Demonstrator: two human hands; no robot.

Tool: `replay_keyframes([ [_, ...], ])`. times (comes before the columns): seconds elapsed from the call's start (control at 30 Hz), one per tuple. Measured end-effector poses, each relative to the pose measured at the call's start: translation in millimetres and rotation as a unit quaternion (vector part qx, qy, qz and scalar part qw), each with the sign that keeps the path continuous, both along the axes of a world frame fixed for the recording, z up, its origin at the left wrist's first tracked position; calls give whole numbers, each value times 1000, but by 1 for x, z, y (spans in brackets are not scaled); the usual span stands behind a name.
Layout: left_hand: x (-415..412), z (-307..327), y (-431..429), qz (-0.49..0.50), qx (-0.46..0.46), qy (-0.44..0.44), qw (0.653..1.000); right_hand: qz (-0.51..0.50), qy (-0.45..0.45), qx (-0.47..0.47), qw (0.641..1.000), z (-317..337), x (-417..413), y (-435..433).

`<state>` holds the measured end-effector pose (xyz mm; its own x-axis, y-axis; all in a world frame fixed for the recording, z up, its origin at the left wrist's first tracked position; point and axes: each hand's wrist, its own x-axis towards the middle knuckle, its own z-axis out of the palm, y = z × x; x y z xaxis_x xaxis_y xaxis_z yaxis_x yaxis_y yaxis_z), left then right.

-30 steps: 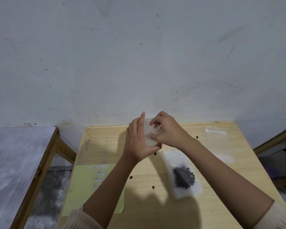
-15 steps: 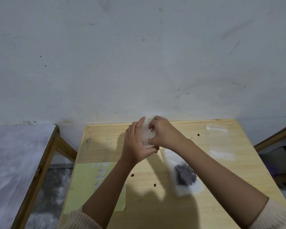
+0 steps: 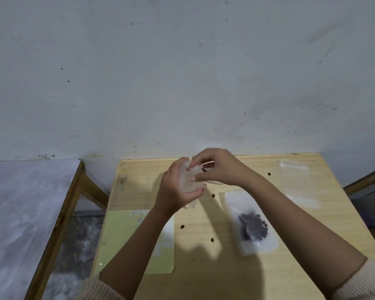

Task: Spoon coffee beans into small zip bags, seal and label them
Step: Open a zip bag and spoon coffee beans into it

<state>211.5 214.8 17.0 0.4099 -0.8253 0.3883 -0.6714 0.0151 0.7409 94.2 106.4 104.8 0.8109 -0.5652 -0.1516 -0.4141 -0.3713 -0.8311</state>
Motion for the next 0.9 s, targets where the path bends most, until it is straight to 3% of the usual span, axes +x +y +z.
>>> replay_keyframes([
  [0.13,13,-3,3,-54,58,21,997,-72,-51,55,995,-8,-15,-17],
  [0.23,17,-7,-1,-73,115,50,989,-161,-25,7,987,-30,-30,-36],
  [0.4,13,-20,-22,-78,178,67,979,-173,137,-119,968,-74,-59,-62],
  [0.5,6,-31,-35,-80,183,65,978,-147,252,-95,952,-90,-66,-70],
  [0.57,3,-38,-41,-77,172,70,980,-131,280,-45,950,-98,-64,-71],
  [0.67,0,-50,-53,-68,199,96,973,-139,235,-25,962,-107,-56,-75],
  [0.8,1,-59,-64,-64,284,143,946,-248,87,-19,965,-112,-47,-83],
  [0.9,-2,-64,-67,-80,303,170,934,-266,2,-9,964,-116,-38,-82],
])
